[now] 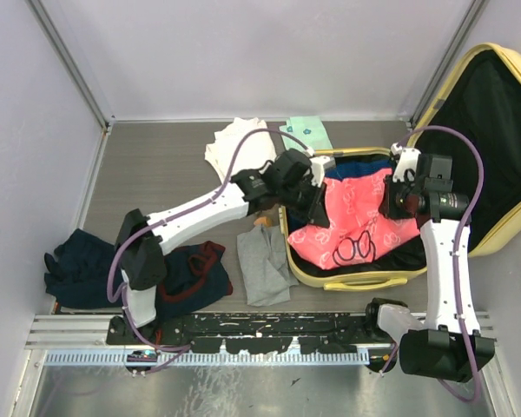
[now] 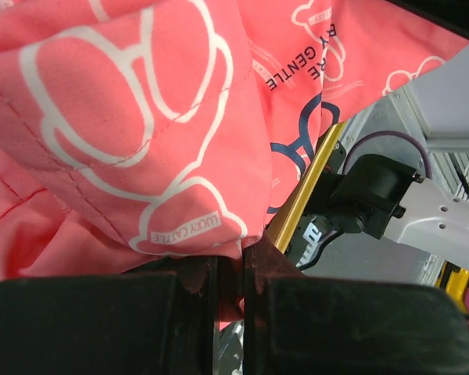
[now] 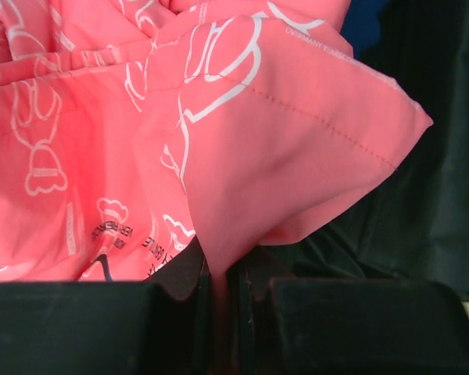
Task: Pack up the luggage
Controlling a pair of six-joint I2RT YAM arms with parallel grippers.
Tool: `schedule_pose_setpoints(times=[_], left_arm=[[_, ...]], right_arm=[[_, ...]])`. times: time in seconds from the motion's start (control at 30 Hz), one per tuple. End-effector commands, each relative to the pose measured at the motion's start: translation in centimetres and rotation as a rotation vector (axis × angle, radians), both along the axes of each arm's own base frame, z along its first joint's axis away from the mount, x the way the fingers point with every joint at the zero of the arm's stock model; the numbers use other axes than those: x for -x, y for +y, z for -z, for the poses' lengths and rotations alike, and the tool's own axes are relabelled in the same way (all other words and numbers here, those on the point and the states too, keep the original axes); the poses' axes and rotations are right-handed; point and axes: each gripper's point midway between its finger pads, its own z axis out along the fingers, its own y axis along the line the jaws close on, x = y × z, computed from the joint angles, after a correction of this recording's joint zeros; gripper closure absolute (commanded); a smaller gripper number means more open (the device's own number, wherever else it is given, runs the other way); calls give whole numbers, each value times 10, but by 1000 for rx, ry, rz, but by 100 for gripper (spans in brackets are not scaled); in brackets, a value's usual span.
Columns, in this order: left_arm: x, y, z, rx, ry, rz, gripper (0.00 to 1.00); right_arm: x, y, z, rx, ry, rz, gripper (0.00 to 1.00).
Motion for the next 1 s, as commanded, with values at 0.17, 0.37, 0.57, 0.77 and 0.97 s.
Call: schedule_pose_setpoints(times=[0.17, 0.37, 0.57, 0.77, 0.97], left_arm=[[16, -34, 49, 26, 52, -27, 100], [-8, -12, 68, -86, -25, -91, 100], [-7, 2, 47, -128, -112, -17, 49], [-18, 18, 6, -161, -283, 15, 18], [-34, 27, -50, -123, -544, 80, 15]], right_arm=[[30, -46, 59, 177, 130, -89, 100], [5, -52, 78, 162, 129, -113, 93], [5, -59, 69, 184, 198, -195, 29], [7, -64, 15, 240, 204, -290, 5], [18, -61, -2, 241, 242, -371, 18]])
